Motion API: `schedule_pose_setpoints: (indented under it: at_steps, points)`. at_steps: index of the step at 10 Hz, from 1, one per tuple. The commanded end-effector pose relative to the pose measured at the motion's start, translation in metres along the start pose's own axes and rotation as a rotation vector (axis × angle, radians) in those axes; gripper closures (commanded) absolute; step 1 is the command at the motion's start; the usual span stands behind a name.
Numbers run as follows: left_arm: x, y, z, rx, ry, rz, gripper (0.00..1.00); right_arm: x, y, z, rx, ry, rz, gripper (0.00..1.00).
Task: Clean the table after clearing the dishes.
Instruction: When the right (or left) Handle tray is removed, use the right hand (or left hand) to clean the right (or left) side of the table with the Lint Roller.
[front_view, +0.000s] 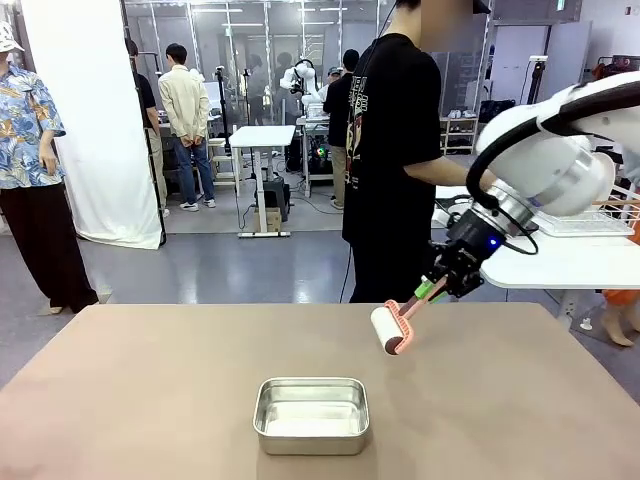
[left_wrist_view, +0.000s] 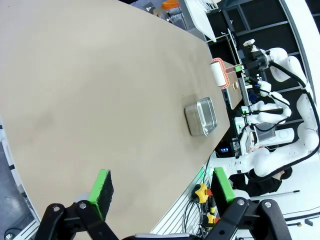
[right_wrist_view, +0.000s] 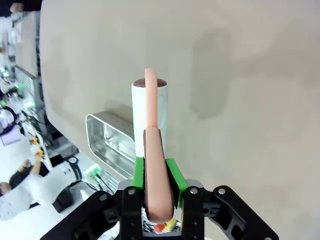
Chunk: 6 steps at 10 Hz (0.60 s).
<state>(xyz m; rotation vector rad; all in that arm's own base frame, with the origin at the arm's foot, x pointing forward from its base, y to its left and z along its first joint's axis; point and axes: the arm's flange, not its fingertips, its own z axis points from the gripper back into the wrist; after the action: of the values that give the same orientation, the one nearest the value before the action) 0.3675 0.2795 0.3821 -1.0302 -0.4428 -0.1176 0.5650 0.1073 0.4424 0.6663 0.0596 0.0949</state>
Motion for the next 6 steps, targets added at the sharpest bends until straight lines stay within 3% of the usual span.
schedule_pose_setpoints:
  at_steps: [1, 6]
  points:
    - [-0.003, -0.001, 0.002, -0.002, -0.008, -0.005, 0.0, -0.011, -0.018, 0.007, 0.111, -0.073, -0.041, 0.78]
    - [-0.003, -0.001, 0.002, -0.002, -0.008, -0.005, 0.0, -0.019, -0.053, -0.039, 0.141, -0.138, 0.033, 0.78]
